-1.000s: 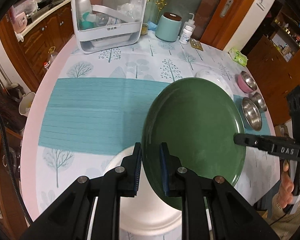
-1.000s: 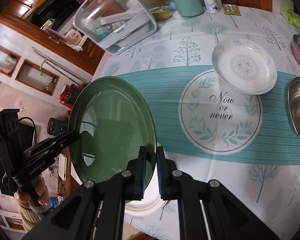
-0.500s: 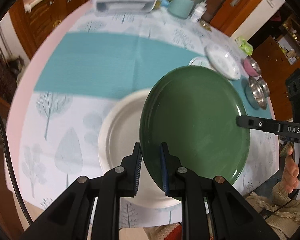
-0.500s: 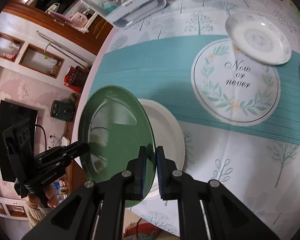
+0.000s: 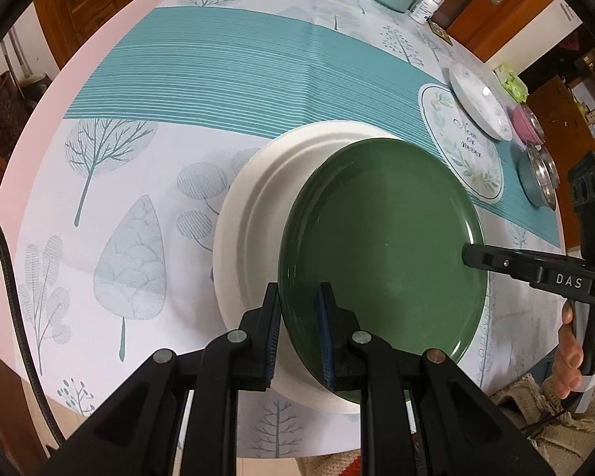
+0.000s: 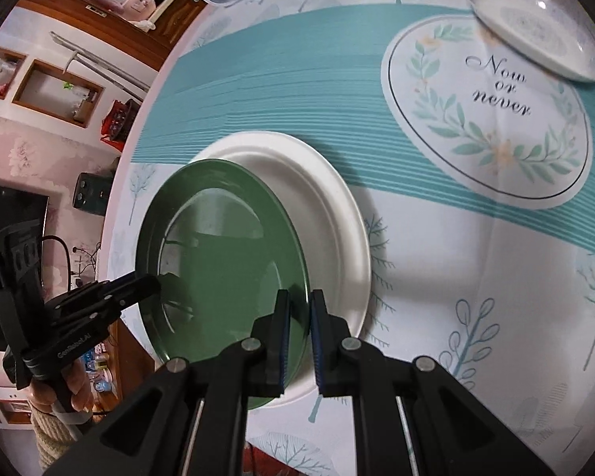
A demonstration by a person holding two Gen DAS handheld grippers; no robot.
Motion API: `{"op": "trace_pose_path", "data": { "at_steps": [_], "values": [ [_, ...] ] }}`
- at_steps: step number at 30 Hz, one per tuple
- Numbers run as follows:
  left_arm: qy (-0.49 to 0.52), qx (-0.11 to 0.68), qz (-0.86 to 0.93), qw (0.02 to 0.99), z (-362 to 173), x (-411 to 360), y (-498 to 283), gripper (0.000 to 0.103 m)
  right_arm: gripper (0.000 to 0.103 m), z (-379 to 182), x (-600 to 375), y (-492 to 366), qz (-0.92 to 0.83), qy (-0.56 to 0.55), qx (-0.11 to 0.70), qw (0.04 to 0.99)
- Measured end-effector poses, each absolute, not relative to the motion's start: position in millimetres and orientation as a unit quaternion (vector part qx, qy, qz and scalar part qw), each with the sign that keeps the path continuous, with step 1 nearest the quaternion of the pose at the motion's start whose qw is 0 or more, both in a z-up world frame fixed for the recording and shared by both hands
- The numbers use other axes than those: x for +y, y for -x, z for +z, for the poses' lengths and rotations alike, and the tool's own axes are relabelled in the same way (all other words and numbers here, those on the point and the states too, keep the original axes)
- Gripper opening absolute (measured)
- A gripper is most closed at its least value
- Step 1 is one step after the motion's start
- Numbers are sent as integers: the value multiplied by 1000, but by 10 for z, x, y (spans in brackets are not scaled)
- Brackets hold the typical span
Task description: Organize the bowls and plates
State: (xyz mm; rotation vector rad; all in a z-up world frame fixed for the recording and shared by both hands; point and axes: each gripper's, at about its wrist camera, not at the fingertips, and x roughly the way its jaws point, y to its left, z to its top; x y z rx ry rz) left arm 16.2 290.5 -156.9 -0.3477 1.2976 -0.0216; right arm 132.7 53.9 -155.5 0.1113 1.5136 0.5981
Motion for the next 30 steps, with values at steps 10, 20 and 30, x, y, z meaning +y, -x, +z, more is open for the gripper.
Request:
{"op": "trace_pose_path", "data": {
  "at_steps": [10,20,30],
  "values": [
    [163,610,-4,775,-1666,2936,-276,15,10,-1659,571,-1354,263,-46,678,685],
    [159,617,-1,771,-1738,2934,-329,15,11,-1690,550,-1348,261,-40,678,686],
    [160,619,-2,769,-1776,2888,-368,15,13,-1674,577,-1343,258,-17,673,692]
  ]
}}
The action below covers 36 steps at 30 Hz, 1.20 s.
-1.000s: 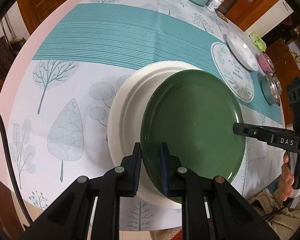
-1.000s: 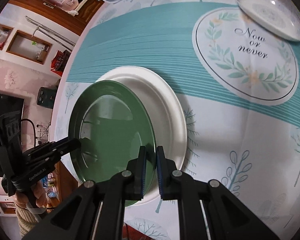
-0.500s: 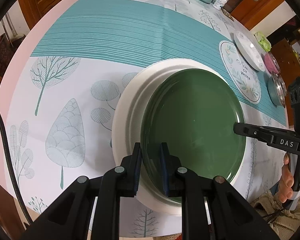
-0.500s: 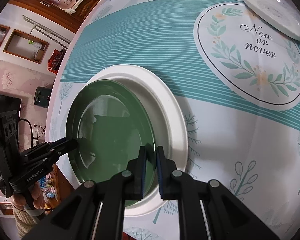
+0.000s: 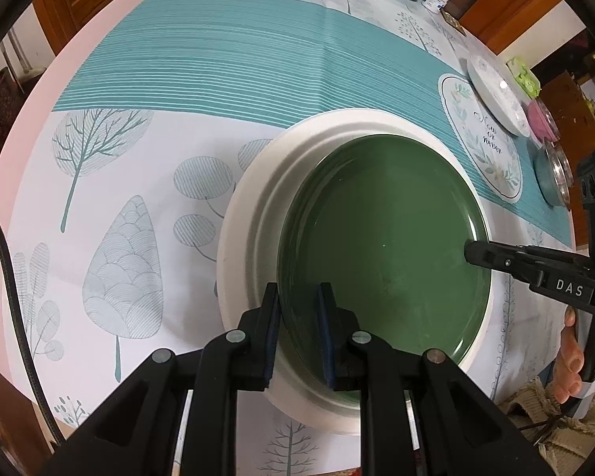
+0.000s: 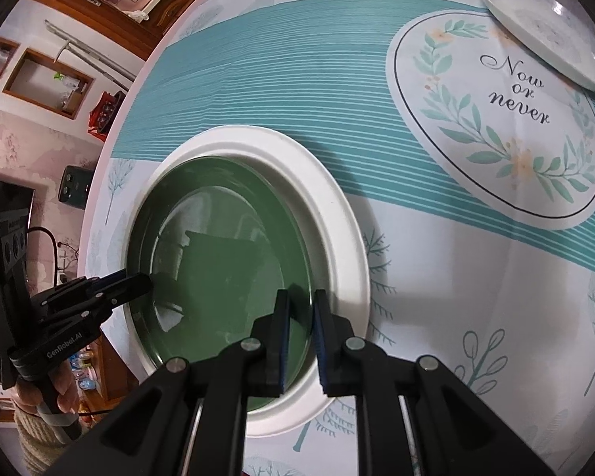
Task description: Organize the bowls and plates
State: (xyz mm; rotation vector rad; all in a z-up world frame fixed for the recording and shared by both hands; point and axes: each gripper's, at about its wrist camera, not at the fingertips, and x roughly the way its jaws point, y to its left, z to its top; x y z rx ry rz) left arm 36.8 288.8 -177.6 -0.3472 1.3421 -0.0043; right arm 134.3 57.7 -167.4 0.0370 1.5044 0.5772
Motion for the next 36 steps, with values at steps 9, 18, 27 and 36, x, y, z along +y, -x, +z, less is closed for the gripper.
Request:
{"op": "trace_pose_path", "data": {
  "at_steps": [9,18,27,36],
  "values": [
    [156,617,-7,771,-1770,2862,-377,27,14,-1645,619,-1333,259,-2,669,697],
    [123,583,0,803,-1497,2801,-379,49,33,-1480,647,-1298,263,19,636,725],
    [110,569,-1,815,-1346,2711,-372,56,35,-1188,628,-1214,269,50,586,763],
    [80,541,-15,837,-1047,2411,-325,71,35,-1095,550,-1072,287,59,579,761]
  ]
}}
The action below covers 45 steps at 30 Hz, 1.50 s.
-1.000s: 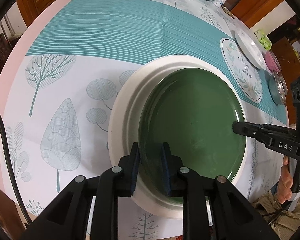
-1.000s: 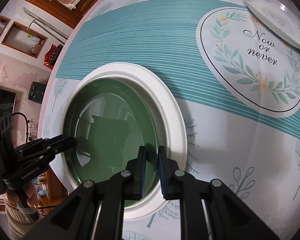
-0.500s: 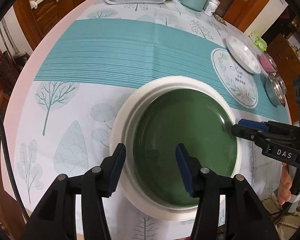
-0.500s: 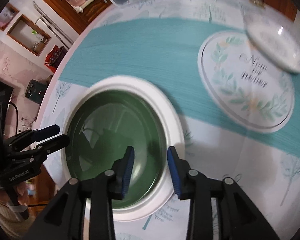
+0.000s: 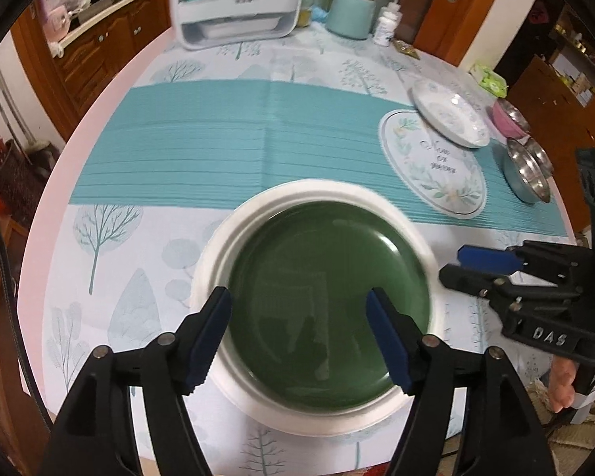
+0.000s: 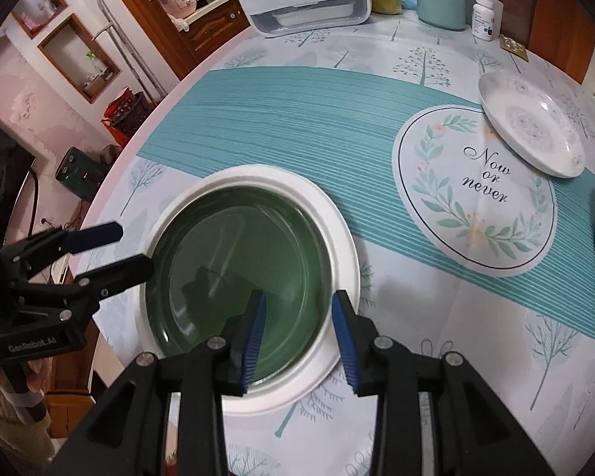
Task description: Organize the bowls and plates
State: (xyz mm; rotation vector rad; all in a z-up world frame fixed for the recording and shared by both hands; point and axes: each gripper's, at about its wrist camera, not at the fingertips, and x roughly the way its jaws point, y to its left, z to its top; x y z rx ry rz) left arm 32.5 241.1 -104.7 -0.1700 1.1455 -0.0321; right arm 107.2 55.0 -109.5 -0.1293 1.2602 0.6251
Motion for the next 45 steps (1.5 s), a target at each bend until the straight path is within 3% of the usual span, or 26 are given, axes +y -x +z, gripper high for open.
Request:
{"op": "trace_pose_path", "data": {
  "at_steps": [6,12,32,35,45],
  "values": [
    [79,526,-37,846,-821,2203,-335,75,35,-956,388,-1009,287,65,570,767],
    [74,501,-50,861,-566,1967,-420,86,35,-670,108,-1013,276,69,548,787],
    [8,433,-79,898,511,984,-1199,87,38,1136,-1187,-1795,175,14,451,875],
    [-13,427,-74,901,604,841,-1428,87,50,1236,-1351,-2010,152,5,447,882],
    [-23,436,-73,897,330,563,-2358,89,50,929,-1672,-2867,96,3,461,882]
  ]
}}
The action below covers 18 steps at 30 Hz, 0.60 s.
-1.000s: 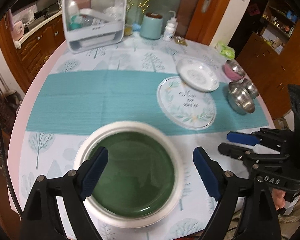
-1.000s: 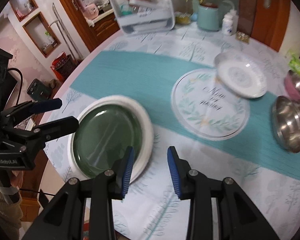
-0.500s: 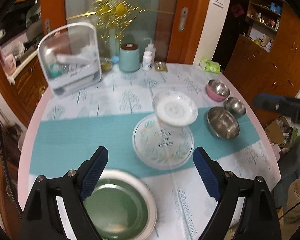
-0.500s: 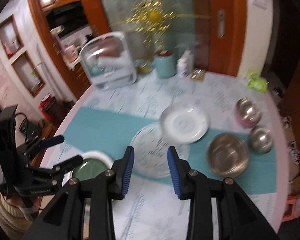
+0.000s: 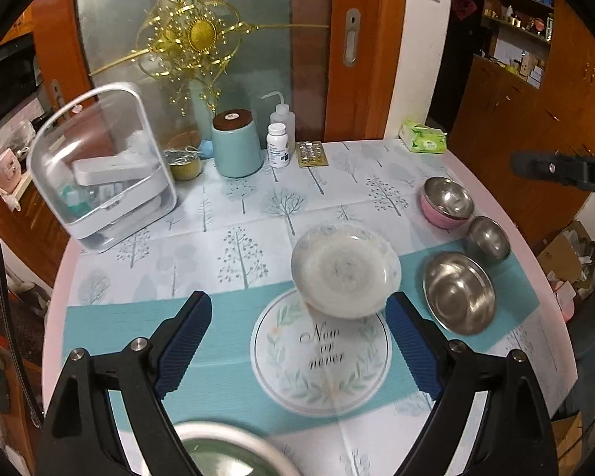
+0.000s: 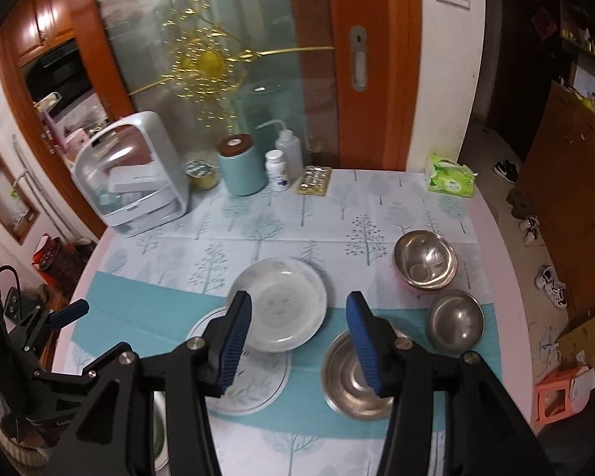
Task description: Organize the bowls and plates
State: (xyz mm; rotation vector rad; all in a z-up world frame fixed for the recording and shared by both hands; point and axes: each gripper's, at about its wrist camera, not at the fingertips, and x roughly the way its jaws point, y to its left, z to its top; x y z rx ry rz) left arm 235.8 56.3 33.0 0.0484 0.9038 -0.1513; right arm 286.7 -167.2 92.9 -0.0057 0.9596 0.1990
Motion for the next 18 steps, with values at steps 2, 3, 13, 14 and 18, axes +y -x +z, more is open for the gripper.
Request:
{"op": "trace_pose_path", "data": {
  "at_steps": [2,3,13,14,18],
  "values": [
    [-21,440,-71,895,199,542,-2518,89,50,778,-1677,-3016,90,4,467,880],
    [-19,443,-69,894,110,537,-2619,89,50,656,-1684,-3117,89,3,475,875],
    [13,496,-59,866,-739,610,-3383,89,50,-226,-1692,-3646,83,-19,531,843],
    [16,500,-59,864,-795,618,-3439,89,50,-289,-1686,-3674,82,-20,534,841],
    [24,511,-61,857,-1003,633,-3636,89,50,-552,-1681,-3802,76,-23,551,831]
  ]
}}
